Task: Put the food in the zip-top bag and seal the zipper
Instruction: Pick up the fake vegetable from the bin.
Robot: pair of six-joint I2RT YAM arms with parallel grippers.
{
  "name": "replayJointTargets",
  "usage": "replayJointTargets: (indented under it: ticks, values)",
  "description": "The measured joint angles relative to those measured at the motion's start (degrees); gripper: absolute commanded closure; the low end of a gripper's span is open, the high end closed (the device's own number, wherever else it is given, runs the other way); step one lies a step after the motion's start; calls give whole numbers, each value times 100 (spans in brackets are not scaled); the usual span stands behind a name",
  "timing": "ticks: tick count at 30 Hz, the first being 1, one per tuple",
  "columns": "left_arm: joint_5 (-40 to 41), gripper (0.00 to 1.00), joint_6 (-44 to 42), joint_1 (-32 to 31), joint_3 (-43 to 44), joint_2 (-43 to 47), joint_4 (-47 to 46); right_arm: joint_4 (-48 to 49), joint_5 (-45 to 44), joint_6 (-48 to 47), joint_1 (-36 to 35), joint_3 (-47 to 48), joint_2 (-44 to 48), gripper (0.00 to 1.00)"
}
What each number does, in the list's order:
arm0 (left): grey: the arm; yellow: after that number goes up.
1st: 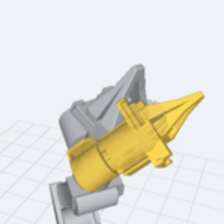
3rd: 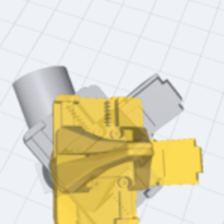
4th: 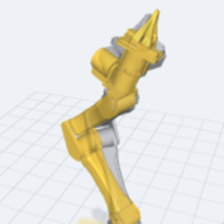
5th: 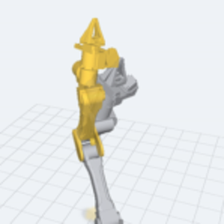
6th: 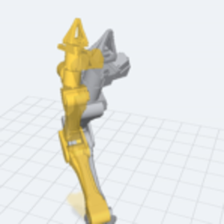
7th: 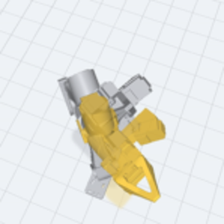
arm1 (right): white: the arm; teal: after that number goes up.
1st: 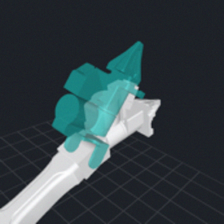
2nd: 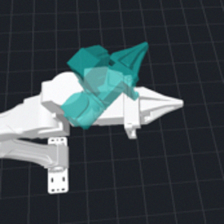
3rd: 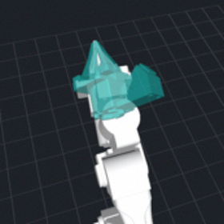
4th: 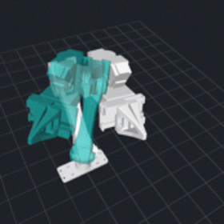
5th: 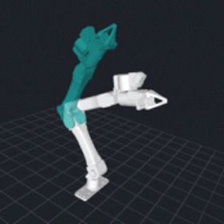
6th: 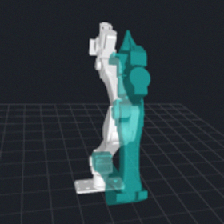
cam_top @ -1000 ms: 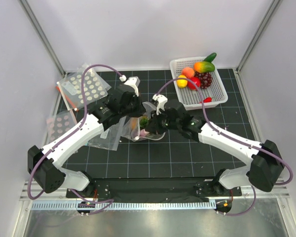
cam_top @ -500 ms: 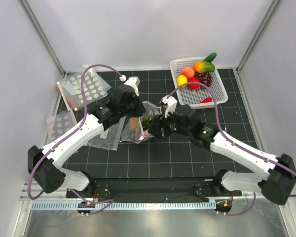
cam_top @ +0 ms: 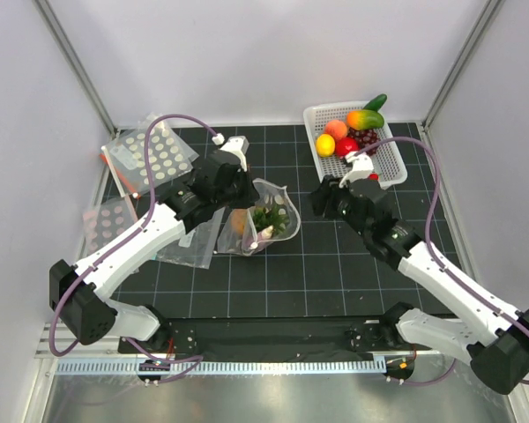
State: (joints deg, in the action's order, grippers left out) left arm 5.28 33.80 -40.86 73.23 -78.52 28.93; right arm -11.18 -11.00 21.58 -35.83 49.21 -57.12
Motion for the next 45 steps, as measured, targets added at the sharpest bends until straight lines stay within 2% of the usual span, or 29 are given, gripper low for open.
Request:
replayJointTargets:
  ticks: [1,3,7,10,13,19,22,23,27,35,45]
  values:
    - [15,100,-2,0,0,0,0,-61,-61,96,184,11,-81,37]
    - [72,100,-7,0,0,0,2,-146,-177,280,525,50,-273,35]
    - [175,99,-26,0,0,4,2,-387,-490,800,1123,297,-859,35]
    - [225,100,-35,0,0,9,4,-741,-997,1261,1322,739,-1368,33]
    - [258,100,-44,0,0,26,7,-1386,-1523,1749,1403,1670,-2024,33]
    - [264,100,-42,0,0,39,9,-2752,-2234,2564,1606,4164,-3657,34]
    - [264,100,-42,0,0,39,9,-3261,-2378,2848,1797,4741,-4146,34]
    - [264,99,-42,0,0,39,9,-3394,-2417,2942,1860,4809,-4247,30]
    - [262,100,-42,0,0,39,9,-3759,-2411,3274,2159,4819,-4522,30]
    - [260,99,-42,0,0,39,9,-3757,-2118,3576,2763,4728,-5215,30]
    - [240,99,-39,0,0,39,9,-3344,-1943,3738,2820,4413,-5812,34]
